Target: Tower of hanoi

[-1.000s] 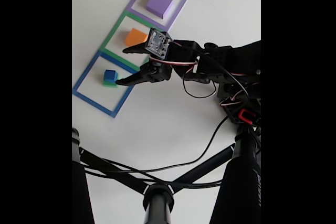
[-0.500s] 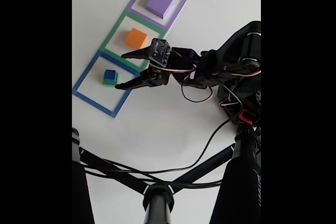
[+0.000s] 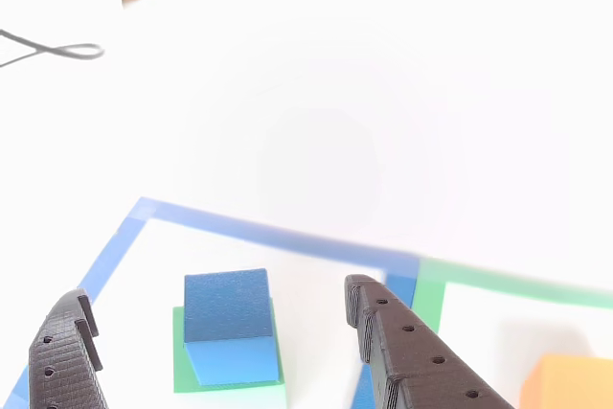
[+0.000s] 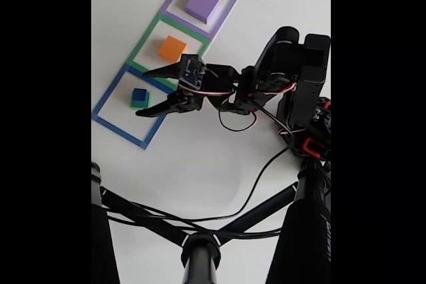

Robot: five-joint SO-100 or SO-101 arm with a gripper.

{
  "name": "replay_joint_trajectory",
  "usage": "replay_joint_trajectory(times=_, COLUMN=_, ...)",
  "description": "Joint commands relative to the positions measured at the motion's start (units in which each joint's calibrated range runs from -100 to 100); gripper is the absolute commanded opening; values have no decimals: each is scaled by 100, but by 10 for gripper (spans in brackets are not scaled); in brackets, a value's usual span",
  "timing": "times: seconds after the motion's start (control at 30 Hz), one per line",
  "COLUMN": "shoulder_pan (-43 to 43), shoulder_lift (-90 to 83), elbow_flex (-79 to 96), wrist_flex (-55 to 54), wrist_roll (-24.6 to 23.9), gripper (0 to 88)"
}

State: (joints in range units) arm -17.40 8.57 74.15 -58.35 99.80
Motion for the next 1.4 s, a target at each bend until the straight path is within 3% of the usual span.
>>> replay_joint_trajectory(times=0.0, shoulder_pan=-101, shoulder_lift=140, elbow_flex=-242, wrist_flex=-238, wrist_roll=20, gripper=280)
replay_joint_trajectory(times=0.5, shoulder_pan=-293, shoulder_lift=730, elbow_flex=-570, wrist_flex=-449, wrist_roll=20, gripper=270)
replay_joint_trajectory(times=1.37, shoulder_pan=-370, shoulder_lift=923, elbow_flex=-733, wrist_flex=-457, wrist_roll=20, gripper=65)
